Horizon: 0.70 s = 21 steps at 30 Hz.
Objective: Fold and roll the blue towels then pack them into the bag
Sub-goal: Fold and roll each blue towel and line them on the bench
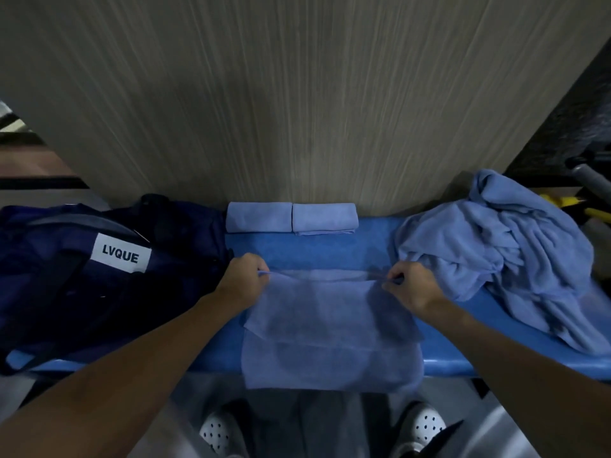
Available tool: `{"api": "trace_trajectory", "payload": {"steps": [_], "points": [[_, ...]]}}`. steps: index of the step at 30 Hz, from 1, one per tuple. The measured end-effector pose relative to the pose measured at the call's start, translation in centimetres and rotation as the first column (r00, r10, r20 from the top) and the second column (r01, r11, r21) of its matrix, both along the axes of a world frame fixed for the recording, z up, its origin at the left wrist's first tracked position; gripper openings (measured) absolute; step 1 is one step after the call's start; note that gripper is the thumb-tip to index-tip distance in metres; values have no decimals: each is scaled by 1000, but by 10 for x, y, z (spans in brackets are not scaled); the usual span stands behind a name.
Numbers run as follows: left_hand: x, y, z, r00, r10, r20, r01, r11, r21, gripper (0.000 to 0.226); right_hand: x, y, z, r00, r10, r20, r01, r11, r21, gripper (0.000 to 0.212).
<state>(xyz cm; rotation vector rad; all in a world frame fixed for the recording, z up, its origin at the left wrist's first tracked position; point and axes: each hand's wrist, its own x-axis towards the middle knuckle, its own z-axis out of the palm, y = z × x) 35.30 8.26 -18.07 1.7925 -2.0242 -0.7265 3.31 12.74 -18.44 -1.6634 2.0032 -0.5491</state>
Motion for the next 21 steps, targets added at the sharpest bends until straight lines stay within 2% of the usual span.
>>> {"api": "trace_trajectory", "payload": {"steps": [5, 11, 14, 21], "points": [[1, -4, -12, 1000, 16, -14, -16, 1000, -13, 10, -2, -4, -8, 1000, -4, 4, 4, 1000, 19, 21], [1, -2, -16, 998, 48, -30, -49, 999, -19, 9, 0, -2, -11, 999, 8, 34, -9, 1000, 18, 17], [2, 0, -17, 998, 50, -39, -52, 998, -36, 10, 1, -3, -12, 998, 27, 53, -29, 998, 47, 23], [2, 4, -11, 999, 34, -5, -34, 999, -26, 11, 1, -3, -8, 987, -45, 153, 42, 999, 24, 23]]}}
